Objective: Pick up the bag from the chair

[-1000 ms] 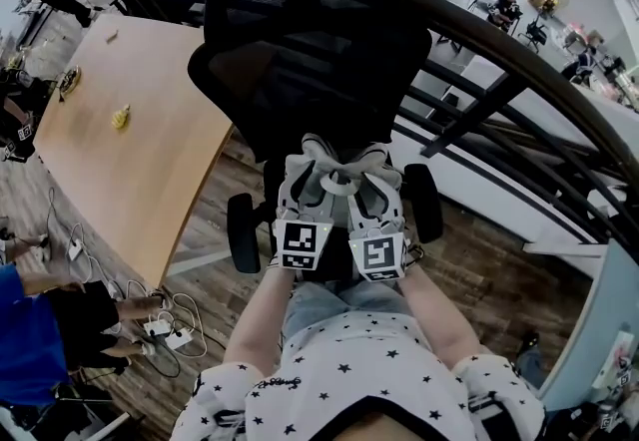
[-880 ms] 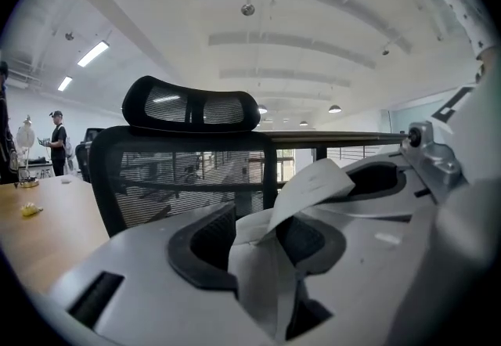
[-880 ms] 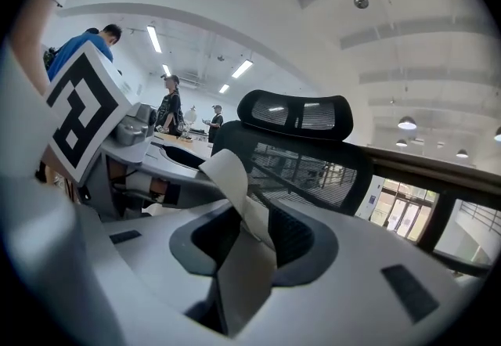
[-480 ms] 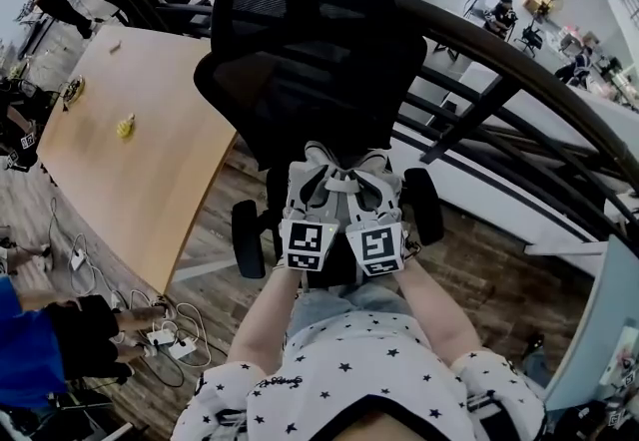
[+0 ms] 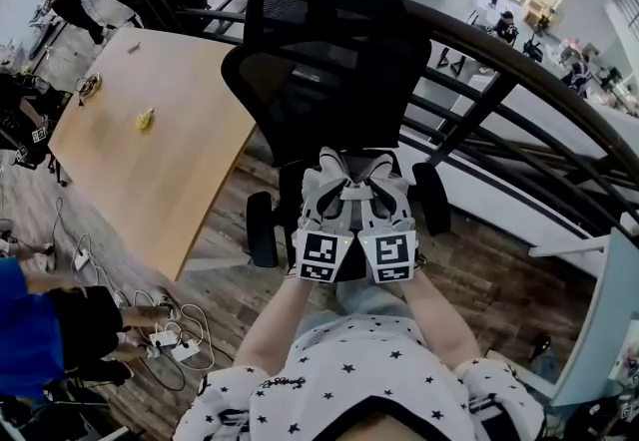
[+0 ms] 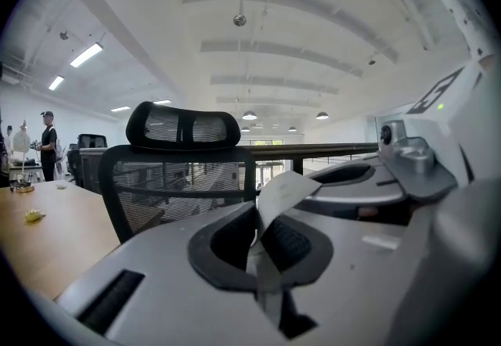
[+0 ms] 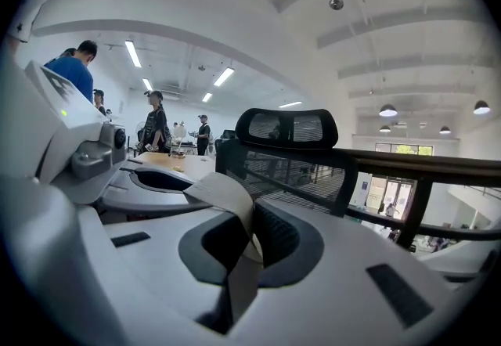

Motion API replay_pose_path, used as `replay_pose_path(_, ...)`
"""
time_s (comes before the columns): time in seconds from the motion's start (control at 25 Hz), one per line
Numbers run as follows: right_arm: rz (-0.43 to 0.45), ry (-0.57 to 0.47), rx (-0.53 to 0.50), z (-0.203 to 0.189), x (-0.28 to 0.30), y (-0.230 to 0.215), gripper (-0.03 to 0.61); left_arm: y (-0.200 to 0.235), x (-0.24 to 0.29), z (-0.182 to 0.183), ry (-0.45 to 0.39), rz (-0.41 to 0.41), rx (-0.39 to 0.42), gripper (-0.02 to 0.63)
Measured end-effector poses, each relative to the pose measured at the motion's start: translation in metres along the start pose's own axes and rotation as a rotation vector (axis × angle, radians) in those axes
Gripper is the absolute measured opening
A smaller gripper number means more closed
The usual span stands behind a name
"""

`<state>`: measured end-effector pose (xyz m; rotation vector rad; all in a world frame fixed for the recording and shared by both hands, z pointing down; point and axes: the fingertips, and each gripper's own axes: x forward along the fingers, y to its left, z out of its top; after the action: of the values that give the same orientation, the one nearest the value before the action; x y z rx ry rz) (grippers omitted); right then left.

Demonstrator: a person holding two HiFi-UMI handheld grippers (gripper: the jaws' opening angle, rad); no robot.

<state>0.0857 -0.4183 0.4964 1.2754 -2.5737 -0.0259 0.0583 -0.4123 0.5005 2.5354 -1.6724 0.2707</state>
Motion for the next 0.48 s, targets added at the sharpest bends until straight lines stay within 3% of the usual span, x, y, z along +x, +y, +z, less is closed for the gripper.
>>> replay_pose_path(0.48, -0.071, -0.072, 0.051, 0.017, -0.100, 0.057, 0.000, -0.053, -0.108, 0.015, -0.098, -0.036, -0.023, 0.015)
